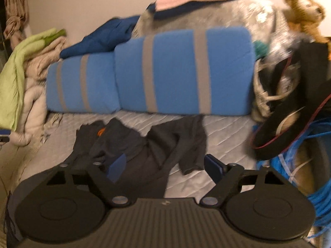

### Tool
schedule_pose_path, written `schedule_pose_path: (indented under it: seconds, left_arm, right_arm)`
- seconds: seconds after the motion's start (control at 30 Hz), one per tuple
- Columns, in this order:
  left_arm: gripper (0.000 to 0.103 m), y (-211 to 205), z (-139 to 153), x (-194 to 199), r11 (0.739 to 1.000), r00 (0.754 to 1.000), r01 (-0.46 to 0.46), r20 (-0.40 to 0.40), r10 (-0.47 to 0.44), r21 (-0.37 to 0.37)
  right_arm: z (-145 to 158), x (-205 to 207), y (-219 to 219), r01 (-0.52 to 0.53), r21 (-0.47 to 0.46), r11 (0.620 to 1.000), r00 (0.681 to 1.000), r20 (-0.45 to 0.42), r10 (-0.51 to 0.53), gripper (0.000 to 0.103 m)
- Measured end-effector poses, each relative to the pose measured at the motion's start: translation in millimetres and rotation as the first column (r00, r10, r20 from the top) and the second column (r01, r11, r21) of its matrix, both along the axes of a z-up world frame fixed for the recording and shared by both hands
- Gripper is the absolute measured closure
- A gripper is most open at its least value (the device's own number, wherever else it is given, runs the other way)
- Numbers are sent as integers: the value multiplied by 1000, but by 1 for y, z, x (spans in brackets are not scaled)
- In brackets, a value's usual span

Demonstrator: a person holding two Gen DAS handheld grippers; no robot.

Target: Fold clothes

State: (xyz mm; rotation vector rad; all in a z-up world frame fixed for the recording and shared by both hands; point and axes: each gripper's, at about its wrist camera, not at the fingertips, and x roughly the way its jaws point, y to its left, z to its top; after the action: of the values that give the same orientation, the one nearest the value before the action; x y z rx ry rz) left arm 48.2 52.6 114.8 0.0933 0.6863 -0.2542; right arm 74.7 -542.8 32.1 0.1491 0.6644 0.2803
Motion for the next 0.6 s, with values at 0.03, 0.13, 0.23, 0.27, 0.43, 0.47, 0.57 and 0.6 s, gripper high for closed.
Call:
schedule_pose_path:
  seconds: [0.03, 0.13, 0.23, 0.27, 0.43, 0.47, 0.57, 0.6]
  left_arm:
    - [27, -2, -4, 3, 1000, 1000, -2, -4, 2, 5]
    - [27, -7, -14, 9, 1000, 1000, -13, -13, 13, 21]
    - [27, -13, -23, 15, 999, 1000, -16, -24, 17, 42]
    - [27, -15, -25, 16, 999, 999, -12, -29, 14, 48]
    - [27, -19, -34, 19, 998, 999, 13, -45, -10, 56]
    - [27, -19, -35, 21, 998, 999, 17, -48, -15, 56]
    - [27, -17, -43, 26, 998, 998, 23, -62, -20, 50]
    - [27, -17, -46, 28, 999, 998, 21, -67, -18, 47]
  right_arm:
    - [-7, 6, 5, -13, -1, 1000, 1000, -8, 13, 25]
    - [-32, 28, 20, -37, 8, 999, 999, -30, 38, 31]
    - [-64, 50, 34, -50, 12, 999, 996, -72, 51, 39]
    - [-75, 57, 38, -53, 3, 999, 995, -88, 53, 42]
    - [-128, 90, 51, -46, 19, 999, 985, -167, 48, 49]
    - [-137, 96, 51, -34, 30, 999, 983, -179, 39, 49]
    - [-159, 112, 51, 7, 56, 998, 980, -199, 4, 49]
    - [-165, 117, 50, 23, 65, 998, 978, -207, -9, 48]
